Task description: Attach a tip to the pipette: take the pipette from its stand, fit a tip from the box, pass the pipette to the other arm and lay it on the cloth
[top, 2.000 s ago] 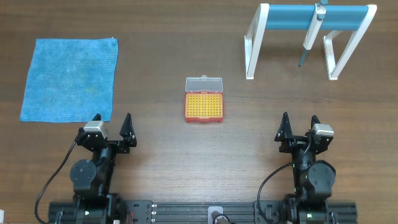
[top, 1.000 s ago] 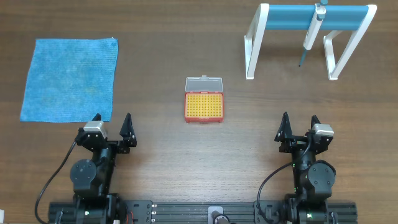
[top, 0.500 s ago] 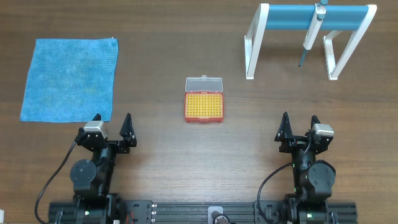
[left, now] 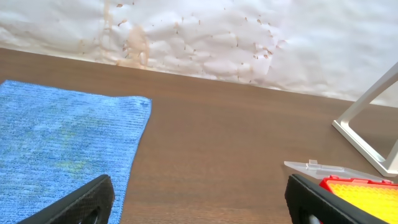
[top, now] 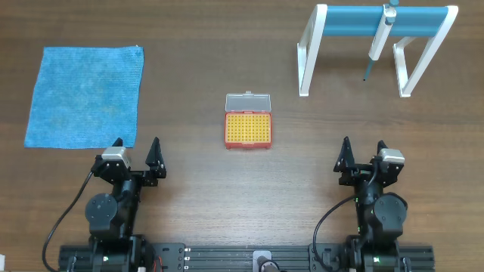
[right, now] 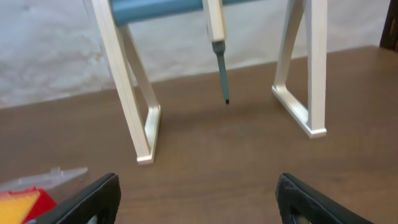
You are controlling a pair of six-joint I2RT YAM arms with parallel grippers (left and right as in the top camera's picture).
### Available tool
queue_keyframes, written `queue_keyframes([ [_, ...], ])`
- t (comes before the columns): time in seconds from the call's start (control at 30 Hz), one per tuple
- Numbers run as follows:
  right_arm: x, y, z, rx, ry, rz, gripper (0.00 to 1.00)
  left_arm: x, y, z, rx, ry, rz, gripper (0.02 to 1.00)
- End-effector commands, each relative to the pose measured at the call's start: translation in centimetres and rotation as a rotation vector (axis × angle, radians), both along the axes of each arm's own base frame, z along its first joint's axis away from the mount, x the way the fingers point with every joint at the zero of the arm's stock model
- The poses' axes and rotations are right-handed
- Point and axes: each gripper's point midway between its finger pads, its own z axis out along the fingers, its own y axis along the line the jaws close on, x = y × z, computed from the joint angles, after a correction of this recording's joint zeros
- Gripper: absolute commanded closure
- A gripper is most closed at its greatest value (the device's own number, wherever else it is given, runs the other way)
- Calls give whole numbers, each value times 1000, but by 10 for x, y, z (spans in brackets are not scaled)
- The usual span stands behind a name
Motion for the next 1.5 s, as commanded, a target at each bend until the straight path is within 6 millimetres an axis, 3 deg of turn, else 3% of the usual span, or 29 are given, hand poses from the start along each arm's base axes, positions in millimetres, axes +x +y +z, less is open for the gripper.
queue_keyframes([
  [0.03,10,0,17,-6,85,8,185,0,0,-2,16,8,2,128],
  [0.17,40,-1,35,-86,164,28,185,0,0,-2,16,8,2,128],
  [0.27,73,-4,44,-213,165,46,183,0,0,-2,16,8,2,128],
  [0.47,133,-28,33,-280,172,-23,180,0,0,-2,16,8,2,128],
  [0.7,176,-43,34,-294,186,-44,183,0,0,-2,16,8,2,128],
  [1.03,211,-49,21,-224,165,-68,183,0,0,-2,16,8,2,128],
  [1.5,230,-55,22,-225,119,-78,185,0,0,-2,16,8,2,126],
])
